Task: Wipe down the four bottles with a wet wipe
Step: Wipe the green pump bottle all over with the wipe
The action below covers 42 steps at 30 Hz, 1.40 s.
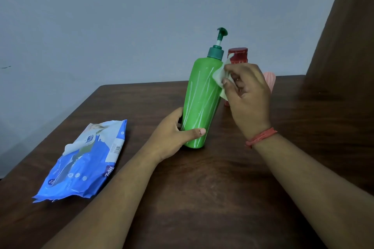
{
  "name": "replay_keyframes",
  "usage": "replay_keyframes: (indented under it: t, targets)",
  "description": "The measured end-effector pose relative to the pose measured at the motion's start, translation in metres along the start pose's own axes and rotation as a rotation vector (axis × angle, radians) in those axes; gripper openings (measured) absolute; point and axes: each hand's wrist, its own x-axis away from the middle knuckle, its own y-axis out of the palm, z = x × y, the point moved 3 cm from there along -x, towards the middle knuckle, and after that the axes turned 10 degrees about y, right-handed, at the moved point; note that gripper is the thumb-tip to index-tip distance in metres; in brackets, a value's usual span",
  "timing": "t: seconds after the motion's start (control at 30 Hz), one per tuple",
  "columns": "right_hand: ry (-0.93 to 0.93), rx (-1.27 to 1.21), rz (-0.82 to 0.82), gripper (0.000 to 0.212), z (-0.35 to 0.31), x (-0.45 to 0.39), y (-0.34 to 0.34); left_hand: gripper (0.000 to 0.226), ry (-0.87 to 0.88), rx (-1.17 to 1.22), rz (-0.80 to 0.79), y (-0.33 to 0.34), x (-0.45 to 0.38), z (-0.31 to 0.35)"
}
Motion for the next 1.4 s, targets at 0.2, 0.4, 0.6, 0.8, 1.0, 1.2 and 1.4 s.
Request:
replay_keyframes:
  t: [0.2,0.4,0.6,0.8,1.0,1.2,1.4]
  targets:
    - [-0.084,0.037,-0.031,0.012,-0.005,0.005,0.000,0.051,0.008,-0.019,-0.002,-0.002,0.001,0.001]
    - [-0.101,0.064,-0.033,0.009,-0.005,0.006,-0.001,0.057,0.009,-0.029,-0.021,-0.002,0.001,0.000]
    - [-0.076,0.040,0.023,0.009,0.002,-0.005,-0.008,0.056,0.013,-0.001,-0.031,0.002,0.001,0.001]
    - [-0.138,0.115,-0.087,0.005,-0.002,0.012,0.002,0.055,0.013,0.066,-0.008,0.003,0.001,0.000]
    - [-0.058,0.048,-0.024,0.005,0.005,0.005,-0.001,0.062,0.008,0.067,-0.022,0.002,0.000,-0.003]
    - [-0.097,0.067,-0.110,0.006,0.006,0.013,0.008,0.064,-0.004,0.099,0.000,-0.003,0.000,-0.007]
    - [-0.178,0.121,-0.305,0.003,0.006,0.028,0.016,0.058,-0.017,0.162,0.024,-0.007,0.000,-0.011]
